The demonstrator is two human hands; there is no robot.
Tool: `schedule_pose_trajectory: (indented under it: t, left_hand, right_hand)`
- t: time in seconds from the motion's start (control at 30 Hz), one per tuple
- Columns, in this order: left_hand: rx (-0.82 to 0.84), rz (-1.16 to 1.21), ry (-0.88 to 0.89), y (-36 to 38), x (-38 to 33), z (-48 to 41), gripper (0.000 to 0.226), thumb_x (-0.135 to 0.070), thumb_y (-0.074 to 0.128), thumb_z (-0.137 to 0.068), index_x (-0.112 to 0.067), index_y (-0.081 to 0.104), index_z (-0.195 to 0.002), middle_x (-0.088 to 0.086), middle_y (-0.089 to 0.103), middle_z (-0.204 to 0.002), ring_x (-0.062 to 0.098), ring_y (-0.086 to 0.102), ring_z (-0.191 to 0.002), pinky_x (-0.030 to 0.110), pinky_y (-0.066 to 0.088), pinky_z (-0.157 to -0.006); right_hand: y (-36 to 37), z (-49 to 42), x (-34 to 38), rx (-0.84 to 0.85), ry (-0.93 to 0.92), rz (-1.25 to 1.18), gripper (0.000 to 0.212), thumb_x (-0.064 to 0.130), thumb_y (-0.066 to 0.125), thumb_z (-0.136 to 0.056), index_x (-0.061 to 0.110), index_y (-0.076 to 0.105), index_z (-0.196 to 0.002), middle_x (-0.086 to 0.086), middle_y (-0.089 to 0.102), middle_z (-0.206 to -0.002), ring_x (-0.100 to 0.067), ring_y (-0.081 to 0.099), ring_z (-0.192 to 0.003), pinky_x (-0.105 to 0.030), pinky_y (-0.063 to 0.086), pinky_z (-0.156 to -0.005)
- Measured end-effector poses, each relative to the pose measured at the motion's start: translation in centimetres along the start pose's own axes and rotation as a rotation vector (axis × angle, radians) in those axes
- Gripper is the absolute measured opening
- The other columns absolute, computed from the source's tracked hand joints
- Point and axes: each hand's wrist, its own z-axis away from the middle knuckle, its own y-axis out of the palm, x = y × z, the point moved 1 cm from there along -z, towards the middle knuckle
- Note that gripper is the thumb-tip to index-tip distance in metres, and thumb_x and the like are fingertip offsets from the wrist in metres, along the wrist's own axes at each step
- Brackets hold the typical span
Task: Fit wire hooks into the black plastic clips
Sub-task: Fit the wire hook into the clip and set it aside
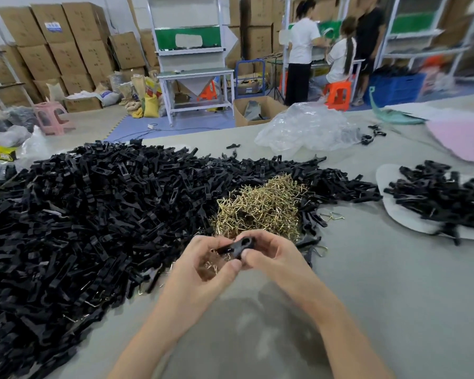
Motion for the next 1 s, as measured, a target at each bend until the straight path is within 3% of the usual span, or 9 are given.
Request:
schedule_pose_trajectory:
  t: [0.1,0.23,0.33,0.4,0.5,0.63,0.8,0.93,1.0]
  left_hand:
    - [0.062,-0.123,0.14,3.1,-1.8,-1.3,0.031,-0.027,0.074,-0.087,-0.028,0.067,-0.117,-0.009,0.057,-0.098,0.011,0.061,-0.087,0.013,0.047,-0.069]
    - [0.112,-0.212,0.169,9.4,-4.3,-4.4,0.04,-0.048,0.065,-0.088,-0.031,0.063,-0.124,-0.022,0.051,-0.104,-0.002,0.058,-0.092,0.008,0.045,-0.077]
    - [0.09,-0.171,0.151,15.8,-7.7,-8.3,0.048,-0.055,0.059,-0.091,-0.03,0.058,-0.131,-0.018,0.052,-0.115,-0.008,0.057,-0.095,0.006,0.042,-0.078]
    - [0.116,-0.13,0.124,20.1,-10.5,-11.7,0.054,-0.053,0.059,-0.094,-0.024,0.051,-0.14,-0.006,0.052,-0.128,0.004,0.057,-0.111,0.02,0.045,-0.093]
    - [0.261,-0.159,0.065,24.6,-13.6,-15.0,0.074,-0.053,0.059,-0.095,-0.016,0.031,-0.153,0.01,0.036,-0.151,0.026,0.039,-0.138,0.039,0.035,-0.109]
    - [0.292,-0.221,0.123,23.7,-12.2,-13.2,0.063,-0.049,0.053,-0.098,-0.019,0.034,-0.151,0.005,0.034,-0.151,0.023,0.037,-0.139,0.037,0.033,-0.11]
    - [0.036,-0.469,0.224,12.7,-5.0,-7.3,0.045,-0.041,0.049,-0.099,-0.022,0.049,-0.139,-0.006,0.046,-0.136,0.009,0.041,-0.128,0.022,0.03,-0.107]
    - [-0.297,-0.748,0.099,2.1,1.3,-2.0,0.035,-0.031,0.057,-0.097,-0.018,0.058,-0.13,0.001,0.055,-0.129,0.024,0.05,-0.12,0.04,0.039,-0.102]
    - [-0.396,-0.872,0.01,-1.8,3.3,0.2,0.037,-0.034,0.052,-0.097,-0.013,0.063,-0.126,0.008,0.059,-0.126,0.033,0.054,-0.118,0.047,0.04,-0.101]
  right_hand:
    - [-3.5,1.9,0.8,-0.114,-0.028,-0.079,0.022,0.015,0.069,-0.078,0.024,0.076,-0.097,-0.005,0.076,-0.094,-0.016,0.069,-0.083,-0.028,0.058,-0.075]
    - [-8.7,4.6,2.6,-0.317,-0.102,-0.175,0.037,0.019,0.08,-0.083,0.022,0.071,-0.119,-0.007,0.074,-0.105,-0.018,0.07,-0.09,-0.034,0.06,-0.084]
    - [-12.6,6.4,3.5,-0.591,-0.131,-0.257,0.041,0.025,0.068,-0.092,0.025,0.06,-0.132,-0.002,0.074,-0.113,-0.021,0.073,-0.098,-0.033,0.059,-0.08]
    - [-14.4,7.5,3.8,-0.73,-0.143,-0.296,0.03,0.023,0.061,-0.1,0.027,0.061,-0.129,-0.001,0.075,-0.113,-0.021,0.073,-0.096,-0.032,0.058,-0.078]
    - [-15.6,8.1,4.0,-0.829,-0.133,-0.329,0.024,0.021,0.056,-0.102,0.027,0.064,-0.124,-0.002,0.076,-0.11,-0.02,0.073,-0.091,-0.032,0.056,-0.075]
    - [-14.5,7.2,4.2,-0.807,-0.137,-0.27,0.023,0.021,0.053,-0.102,0.028,0.064,-0.121,0.003,0.076,-0.105,-0.017,0.073,-0.088,-0.03,0.056,-0.075]
    - [-9.5,3.9,3.4,-0.67,-0.144,-0.241,0.023,0.011,0.053,-0.101,0.022,0.064,-0.118,0.004,0.074,-0.095,-0.012,0.069,-0.079,-0.022,0.057,-0.069]
    - [-2.7,1.2,1.7,-0.474,-0.141,-0.087,0.027,0.014,0.055,-0.101,0.037,0.064,-0.112,0.009,0.069,-0.097,-0.011,0.067,-0.081,-0.029,0.054,-0.073]
    - [0.5,0.0,0.7,-0.38,-0.157,0.005,0.03,0.017,0.054,-0.102,0.043,0.061,-0.113,0.015,0.067,-0.098,-0.013,0.063,-0.074,-0.027,0.052,-0.067]
